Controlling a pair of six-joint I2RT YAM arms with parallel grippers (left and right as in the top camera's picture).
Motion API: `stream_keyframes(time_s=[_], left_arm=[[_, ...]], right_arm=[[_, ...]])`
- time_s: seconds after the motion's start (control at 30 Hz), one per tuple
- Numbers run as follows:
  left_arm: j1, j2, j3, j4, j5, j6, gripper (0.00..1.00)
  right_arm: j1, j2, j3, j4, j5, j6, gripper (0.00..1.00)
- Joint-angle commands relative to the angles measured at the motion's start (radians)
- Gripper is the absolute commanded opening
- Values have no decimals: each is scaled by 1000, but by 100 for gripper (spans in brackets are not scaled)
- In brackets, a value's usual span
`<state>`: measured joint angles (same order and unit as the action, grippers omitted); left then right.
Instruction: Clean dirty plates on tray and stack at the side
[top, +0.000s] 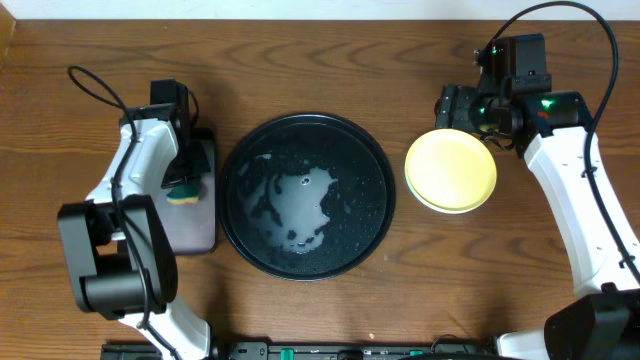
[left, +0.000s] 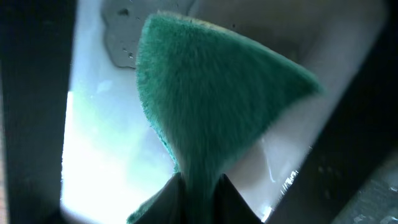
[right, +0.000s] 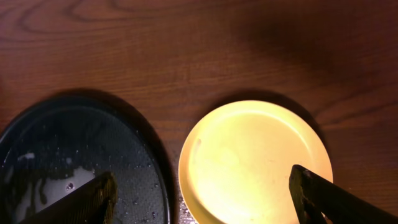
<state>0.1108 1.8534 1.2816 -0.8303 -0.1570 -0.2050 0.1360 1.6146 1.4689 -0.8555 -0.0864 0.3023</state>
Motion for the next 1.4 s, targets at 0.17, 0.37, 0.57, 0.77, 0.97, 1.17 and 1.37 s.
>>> stream_keyframes(time_s=[0.17, 0.37, 0.57, 0.77, 0.97, 1.17, 1.37], left_arm=[[4, -92, 80, -33, 44, 2, 60], [4, -378, 108, -32, 44, 2, 75], [4, -441, 107, -32, 44, 2, 75], [4, -441, 107, -32, 44, 2, 75], [4, -441, 107, -32, 44, 2, 75], [4, -441, 107, -32, 44, 2, 75], [4, -441, 107, -32, 44, 2, 75]], right_arm=[[3, -4, 10, 6, -28, -11, 89], [-16, -200, 11, -43, -21, -12, 99], [-51, -554, 11, -70, -16, -11, 99], [-51, -727, 11, -200, 96, -65, 99], [-52, -922, -521, 224, 111, -233, 99], [-69, -1344, -1272, 867, -53, -232, 99], [-69, -1558, -1463, 833, 47, -229, 99]])
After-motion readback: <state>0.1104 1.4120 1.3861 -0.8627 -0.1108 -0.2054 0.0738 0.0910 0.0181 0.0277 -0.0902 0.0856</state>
